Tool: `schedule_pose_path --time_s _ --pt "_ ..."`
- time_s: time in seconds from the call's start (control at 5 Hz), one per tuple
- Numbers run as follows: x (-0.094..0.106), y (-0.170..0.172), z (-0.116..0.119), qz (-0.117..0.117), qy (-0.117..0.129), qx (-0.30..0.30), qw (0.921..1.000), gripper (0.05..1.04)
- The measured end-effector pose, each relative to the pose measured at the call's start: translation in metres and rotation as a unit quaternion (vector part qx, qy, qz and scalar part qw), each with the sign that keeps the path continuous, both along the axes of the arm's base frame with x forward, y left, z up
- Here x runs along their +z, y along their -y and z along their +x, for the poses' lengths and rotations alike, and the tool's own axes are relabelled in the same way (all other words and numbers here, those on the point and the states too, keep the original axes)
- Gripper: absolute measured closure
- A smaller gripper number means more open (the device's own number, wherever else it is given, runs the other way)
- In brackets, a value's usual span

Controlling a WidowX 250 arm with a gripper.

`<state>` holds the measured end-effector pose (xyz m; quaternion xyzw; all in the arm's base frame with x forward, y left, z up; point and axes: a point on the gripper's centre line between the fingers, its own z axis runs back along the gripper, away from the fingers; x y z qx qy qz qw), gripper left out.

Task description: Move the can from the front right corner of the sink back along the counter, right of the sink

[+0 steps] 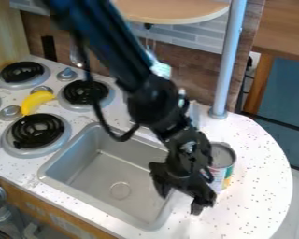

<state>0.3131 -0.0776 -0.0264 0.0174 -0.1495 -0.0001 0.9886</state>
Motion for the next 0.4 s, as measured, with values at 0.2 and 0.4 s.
schedule_pose_path --time_s 0.2,0.4 --pt "0.011 0.004 -0.044 -0.007 -0.051 -0.019 0.9985 0.084" --pt "0.035 0.010 -0.077 0.000 -0.077 -0.055 0.9955 0.084"
